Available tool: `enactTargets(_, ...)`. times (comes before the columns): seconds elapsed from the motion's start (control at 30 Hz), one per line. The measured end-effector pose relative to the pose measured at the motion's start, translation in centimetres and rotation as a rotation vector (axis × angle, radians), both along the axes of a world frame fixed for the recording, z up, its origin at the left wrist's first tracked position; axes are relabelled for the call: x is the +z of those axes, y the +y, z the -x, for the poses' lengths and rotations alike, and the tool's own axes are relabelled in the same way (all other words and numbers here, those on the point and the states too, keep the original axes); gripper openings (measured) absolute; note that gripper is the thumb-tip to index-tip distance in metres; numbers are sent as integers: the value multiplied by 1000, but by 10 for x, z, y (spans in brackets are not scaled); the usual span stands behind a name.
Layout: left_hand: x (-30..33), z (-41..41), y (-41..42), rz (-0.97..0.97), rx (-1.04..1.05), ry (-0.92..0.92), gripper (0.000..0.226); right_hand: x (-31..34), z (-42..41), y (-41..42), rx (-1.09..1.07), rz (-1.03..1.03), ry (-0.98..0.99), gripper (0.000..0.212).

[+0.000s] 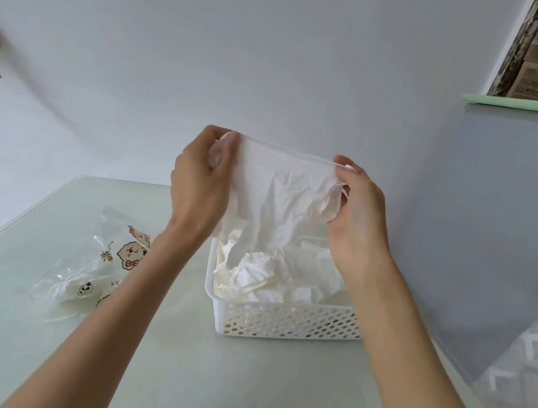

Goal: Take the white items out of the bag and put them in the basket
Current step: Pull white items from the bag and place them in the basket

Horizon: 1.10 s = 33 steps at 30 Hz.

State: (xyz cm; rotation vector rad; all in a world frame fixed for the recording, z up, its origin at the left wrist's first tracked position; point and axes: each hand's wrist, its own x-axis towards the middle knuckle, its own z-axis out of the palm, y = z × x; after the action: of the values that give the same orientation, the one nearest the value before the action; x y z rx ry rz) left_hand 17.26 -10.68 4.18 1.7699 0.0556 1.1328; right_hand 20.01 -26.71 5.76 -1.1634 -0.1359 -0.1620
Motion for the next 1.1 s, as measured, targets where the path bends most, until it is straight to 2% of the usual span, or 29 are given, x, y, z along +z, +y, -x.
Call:
enactTargets(0.07, -6, -15, 0, -185, 8, 123, 18, -17, -17, -12, -23, -37, 95, 27)
enactTargets(0.1, -13, -25, 0, -269, -10, 214, 17, -29, -26, -18, -64, 39, 122, 28)
enactTargets(0.23, -51, -64, 1, -541, -54, 559, 16, -84, -61, -46, -250, 757, 49, 23)
enactTargets(0.33, -67, -86, -3, -658, -62, 642, 20, -105, -73, -59, -355, 1136, -107, 20)
enactTargets(0.5, -74, -105, -3, -835, 5, 671, 45, -108, -80, -70, -454, 1552, -227, 19)
enactTargets(0.57, -75, -106, 3, -848, 5, 695, 49, -109, -80, -72, -449, 1612, -232, 20)
enactTargets(0.67, -74, -100, 14, -706, -91, 715, 47, -111, -84, -74, -360, 1577, -233, 30)
enactTargets(0.73, -67, -91, 19, -603, -85, 637, 37, -109, -87, -80, -278, 1443, -194, 42)
enactTargets(0.8, -57, -76, 16, -570, -8, 509, 21, -102, -85, -83, -303, 1228, -234, 47)
enactTargets(0.83, -52, -67, 7, -582, -3, 462, 20, -99, -81, -84, -372, 1134, -311, 43)
enactTargets(0.9, -46, -49, -18, -711, -98, 462, 35, -96, -73, -77, -432, 1045, -483, 30)
enactTargets(0.93, -48, -40, -32, -816, -166, 514, 47, -97, -69, -71, -356, 1063, -527, 28)
enactTargets(1.0, -57, -31, -49, -1001, -254, 618, 61, -104, -66, -64, -92, 1232, -474, 30)
enactTargets(1.1, -67, -29, -46, -1101, -280, 629, 51, -116, -65, -72, 215, 1534, -280, 50)
